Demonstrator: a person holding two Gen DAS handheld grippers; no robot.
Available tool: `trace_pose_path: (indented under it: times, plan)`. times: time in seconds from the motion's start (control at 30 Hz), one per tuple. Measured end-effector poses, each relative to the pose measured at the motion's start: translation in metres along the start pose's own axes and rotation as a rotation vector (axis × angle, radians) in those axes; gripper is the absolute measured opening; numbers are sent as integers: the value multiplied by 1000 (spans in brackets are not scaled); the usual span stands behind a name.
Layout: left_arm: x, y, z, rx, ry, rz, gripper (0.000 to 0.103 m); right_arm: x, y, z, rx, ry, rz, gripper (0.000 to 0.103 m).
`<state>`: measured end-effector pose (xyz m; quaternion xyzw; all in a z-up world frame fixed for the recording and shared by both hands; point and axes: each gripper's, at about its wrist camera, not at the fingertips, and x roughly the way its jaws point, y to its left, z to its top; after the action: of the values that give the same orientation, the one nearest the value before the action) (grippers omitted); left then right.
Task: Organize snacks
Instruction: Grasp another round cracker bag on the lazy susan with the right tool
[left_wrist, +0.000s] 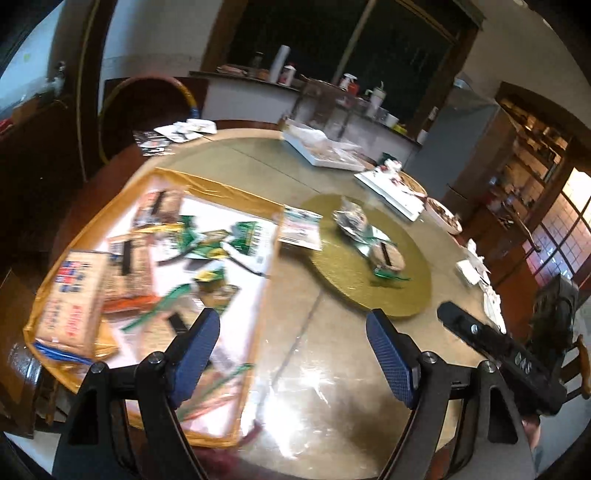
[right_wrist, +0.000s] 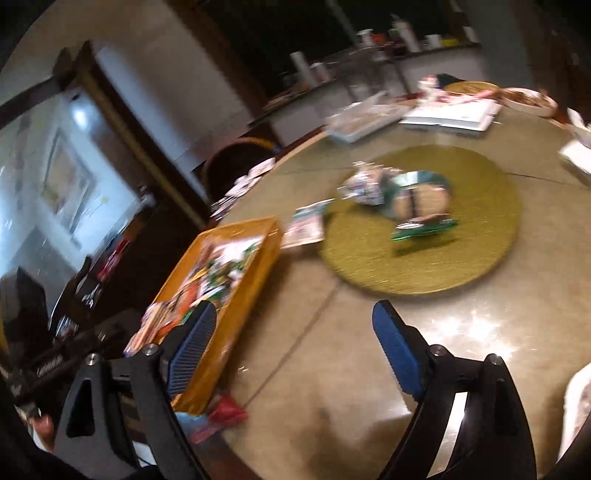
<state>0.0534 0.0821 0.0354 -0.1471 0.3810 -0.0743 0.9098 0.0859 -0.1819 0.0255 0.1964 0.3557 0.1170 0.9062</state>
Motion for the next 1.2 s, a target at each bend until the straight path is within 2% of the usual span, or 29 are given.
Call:
trace_pose_path:
  times: [0.2,0.4,0.53,0.63,0.73,0.93,0.97,1.03,1.2]
  plan:
    - [10,-22,-4,32,14,-3,82,5,-37,42,49,19,-138,87]
    - [10,-14,-4,24,16,-1,82,70,-61,75,23,105,-230,87]
    - [7,-5,-1,14,13,3,82,113,-89,93,63,133,-312,87]
    - [7,0,0,16,13,7,82,132,-97,107,47,145,-373,87]
    - [8,4,1,15,13,3,82,151,-99,109,46,196,-365,87]
    - [12,4,1,24,26,2,82,174,-83,98,-56,227,-501,87]
    - [13,3,1,28,28,3,82,174,-81,96,-69,228,-518,86]
    - [14,-1,0,38,30,4,82,169,-81,92,-68,216,-550,78]
    - [20,-12,0,66,46,10,82,143,-83,77,-37,227,-492,76]
